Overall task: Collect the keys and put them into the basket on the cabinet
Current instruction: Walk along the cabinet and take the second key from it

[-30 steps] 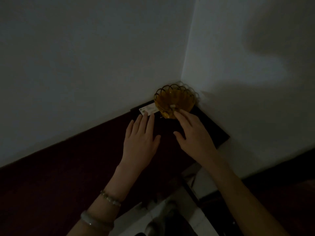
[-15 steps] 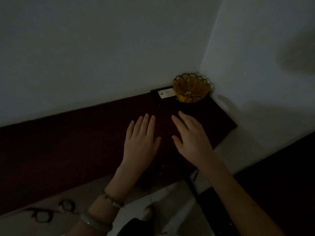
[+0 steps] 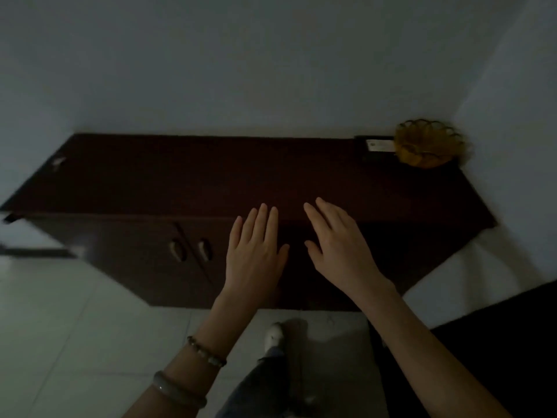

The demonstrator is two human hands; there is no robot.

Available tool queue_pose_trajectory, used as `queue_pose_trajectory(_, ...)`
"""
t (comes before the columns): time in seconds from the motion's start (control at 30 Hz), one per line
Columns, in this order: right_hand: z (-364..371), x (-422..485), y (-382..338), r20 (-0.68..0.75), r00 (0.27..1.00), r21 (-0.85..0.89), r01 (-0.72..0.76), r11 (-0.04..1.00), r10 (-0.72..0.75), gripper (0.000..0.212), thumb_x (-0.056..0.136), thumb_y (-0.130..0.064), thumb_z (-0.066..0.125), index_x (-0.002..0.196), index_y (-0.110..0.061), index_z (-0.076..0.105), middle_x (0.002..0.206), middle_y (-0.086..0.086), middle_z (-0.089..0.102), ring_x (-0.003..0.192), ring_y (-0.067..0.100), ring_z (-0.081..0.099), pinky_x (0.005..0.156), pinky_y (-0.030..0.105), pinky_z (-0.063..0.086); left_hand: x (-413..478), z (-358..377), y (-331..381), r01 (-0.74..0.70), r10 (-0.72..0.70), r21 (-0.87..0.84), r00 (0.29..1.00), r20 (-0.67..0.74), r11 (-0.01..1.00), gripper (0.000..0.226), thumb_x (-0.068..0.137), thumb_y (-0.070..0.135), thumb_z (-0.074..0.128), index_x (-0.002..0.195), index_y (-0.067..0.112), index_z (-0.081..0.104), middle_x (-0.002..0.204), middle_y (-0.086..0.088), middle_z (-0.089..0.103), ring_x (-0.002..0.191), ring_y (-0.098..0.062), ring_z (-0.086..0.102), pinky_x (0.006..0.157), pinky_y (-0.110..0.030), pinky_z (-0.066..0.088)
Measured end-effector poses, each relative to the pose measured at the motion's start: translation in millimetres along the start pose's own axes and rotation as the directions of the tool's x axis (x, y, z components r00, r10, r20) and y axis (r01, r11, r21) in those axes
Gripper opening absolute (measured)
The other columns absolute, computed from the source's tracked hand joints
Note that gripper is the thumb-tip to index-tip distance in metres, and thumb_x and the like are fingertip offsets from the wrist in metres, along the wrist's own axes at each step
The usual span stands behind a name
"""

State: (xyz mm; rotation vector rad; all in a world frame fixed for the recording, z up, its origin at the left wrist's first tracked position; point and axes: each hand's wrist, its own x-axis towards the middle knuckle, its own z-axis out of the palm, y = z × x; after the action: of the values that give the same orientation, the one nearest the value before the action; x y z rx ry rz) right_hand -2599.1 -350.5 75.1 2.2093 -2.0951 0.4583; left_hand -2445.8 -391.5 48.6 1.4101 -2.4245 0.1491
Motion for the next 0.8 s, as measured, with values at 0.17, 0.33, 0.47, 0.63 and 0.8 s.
queue_pose_trajectory(0.17, 15, 5, -70, 0.051, 0.976, 0.074, 0.206, 0.976, -0.210, 0.067, 0.083, -0.023, 0.063, 0.138, -0.012, 0.028, 0.145, 0.017, 0.035, 0.133, 0.028, 0.032, 0.105, 0.033, 0.021, -59, -27, -46, 0.230, -0.232, 0.075, 0.973, 0.011, 0.970, 0.065, 0.084, 0.037, 0.060, 0.137, 0.006, 0.038, 0.141, -0.016, 0.045, 0.131, -0.029, 0.039, 0.109, -0.046, 0.026)
queue_pose_trajectory(0.33, 27, 15, -144, 0.075, 0.920, 0.164, 0.370, 0.915, -0.385, 0.066, 0.083, -0.023, 0.063, 0.139, -0.012, 0.028, 0.145, 0.016, 0.035, 0.133, 0.028, 0.032, 0.107, 0.036, 0.028, -115, -54, -95, 0.422, -0.423, 0.112, 0.906, -0.020, 0.900, 0.065, 0.084, 0.035, 0.061, 0.137, 0.006, 0.037, 0.142, -0.016, 0.043, 0.132, -0.031, 0.038, 0.109, -0.048, 0.026)
queue_pose_trajectory(0.47, 38, 27, -206, 0.078, 0.855, 0.215, 0.487, 0.846, -0.512, 0.066, 0.085, -0.023, 0.061, 0.139, -0.011, 0.027, 0.145, 0.016, 0.034, 0.134, 0.028, 0.030, 0.108, 0.038, 0.029, -150, -71, -139, 0.551, -0.552, 0.143, 0.833, -0.034, 0.822, 0.066, 0.089, 0.039, 0.055, 0.141, 0.007, 0.029, 0.147, -0.015, 0.036, 0.136, -0.030, 0.031, 0.112, -0.044, 0.018)
queue_pose_trajectory(0.63, 52, 46, -287, 0.070, 0.802, 0.263, 0.559, 0.786, -0.594, 0.065, 0.085, -0.022, 0.060, 0.139, -0.011, 0.026, 0.146, 0.016, 0.034, 0.134, 0.028, 0.030, 0.108, 0.038, 0.028, -184, -88, -205, 0.626, -0.634, 0.194, 0.773, -0.027, 0.755, 0.068, 0.094, 0.044, 0.040, 0.145, 0.011, 0.012, 0.153, -0.012, 0.021, 0.141, -0.026, 0.015, 0.115, -0.043, 0.006)
queue_pose_trajectory(0.8, 72, 63, -366, 0.048, 0.780, 0.283, 0.589, 0.757, -0.624, 0.063, 0.085, -0.020, 0.061, 0.138, -0.010, 0.029, 0.144, 0.018, 0.037, 0.133, 0.030, 0.032, 0.107, 0.039, 0.028, -213, -105, -278, 0.663, -0.668, 0.195, 0.743, -0.049, 0.723, 0.068, 0.095, 0.046, 0.036, 0.145, 0.011, 0.008, 0.155, -0.011, 0.016, 0.142, -0.025, 0.010, 0.117, -0.043, 0.005)
